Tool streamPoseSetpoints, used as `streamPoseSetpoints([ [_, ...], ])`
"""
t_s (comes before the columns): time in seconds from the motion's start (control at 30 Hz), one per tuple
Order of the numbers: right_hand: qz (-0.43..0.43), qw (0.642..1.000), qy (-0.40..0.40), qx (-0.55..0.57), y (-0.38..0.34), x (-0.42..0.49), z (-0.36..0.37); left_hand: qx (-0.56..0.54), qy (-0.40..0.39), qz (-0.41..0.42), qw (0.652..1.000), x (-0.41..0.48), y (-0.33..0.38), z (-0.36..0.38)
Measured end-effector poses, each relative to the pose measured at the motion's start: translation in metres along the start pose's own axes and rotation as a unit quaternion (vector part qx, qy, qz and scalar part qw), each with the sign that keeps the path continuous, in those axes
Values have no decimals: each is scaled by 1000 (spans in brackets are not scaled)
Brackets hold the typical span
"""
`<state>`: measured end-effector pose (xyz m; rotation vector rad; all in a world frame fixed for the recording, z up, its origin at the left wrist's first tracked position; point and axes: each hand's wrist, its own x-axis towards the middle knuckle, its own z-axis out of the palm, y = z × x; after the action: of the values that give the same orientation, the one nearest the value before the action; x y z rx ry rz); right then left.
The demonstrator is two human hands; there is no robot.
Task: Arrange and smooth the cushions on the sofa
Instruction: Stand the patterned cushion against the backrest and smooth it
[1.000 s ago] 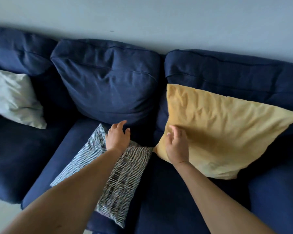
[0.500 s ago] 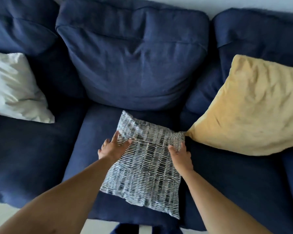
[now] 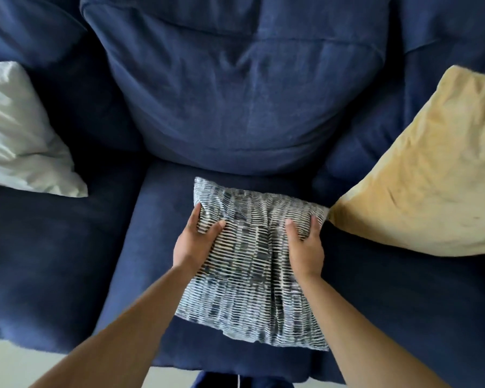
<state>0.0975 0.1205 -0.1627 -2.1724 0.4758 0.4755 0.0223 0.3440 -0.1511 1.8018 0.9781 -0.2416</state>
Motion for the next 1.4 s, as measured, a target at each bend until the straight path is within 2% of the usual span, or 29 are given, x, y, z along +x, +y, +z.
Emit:
streamPoseSetpoints([
  [0.1, -107, 993, 41, 24, -37, -9, -2, -63, 84, 68, 992, -10, 15, -23],
  [0.23, -249, 958, 83, 117, -95, -7, -12, -148, 176, 169, 958, -5, 49, -60],
  [0.3, -296, 940, 101, 139, -119, 4, -15, -161, 190, 210, 945, 12, 69, -73],
  [0.37, -315, 933, 106, 135, -136, 21, -16, -132, 170, 216, 952, 34, 88, -81],
  [0.43, -312, 940, 95, 97, -141, 41, -13, -44, 132, 187, 972, 59, 94, -82],
  [0.5, -278, 958, 62, 40, -136, 56, -10, 46, 84, 114, 989, 80, 91, -79],
  [0.57, -223, 974, 44, -9, -126, 67, -7, 74, 67, 64, 993, 91, 87, -76],
  [0.63, -210, 976, 63, -9, -121, 75, -10, 52, 94, 89, 990, 98, 91, -78],
  [0.73, -208, 968, 99, 99, -135, 81, -19, -57, 128, 154, 978, 111, 112, -84],
  [0.87, -166, 968, 121, 144, -167, 95, -26, -156, 174, 141, 962, 127, 144, -88],
  [0.93, -154, 968, 141, 138, -176, 104, -31, -167, 221, 155, 948, 129, 158, -89],
  [1.03, -178, 951, 207, 147, -176, 110, -37, -175, 250, 183, 935, 130, 169, -91],
  [1.2, -146, 964, 195, 110, -173, 101, -32, -113, 237, 107, 959, 131, 160, -87],
  [1.27, -204, 939, 260, 88, -182, 88, -29, -42, 305, 148, 940, 124, 160, -83],
  [1.33, -311, 890, 330, 45, -193, 74, -23, 70, 364, 282, 885, 112, 162, -72],
  [1.4, -436, 838, 328, -12, -202, 61, -5, 159, 346, 431, 818, 106, 162, -53],
])
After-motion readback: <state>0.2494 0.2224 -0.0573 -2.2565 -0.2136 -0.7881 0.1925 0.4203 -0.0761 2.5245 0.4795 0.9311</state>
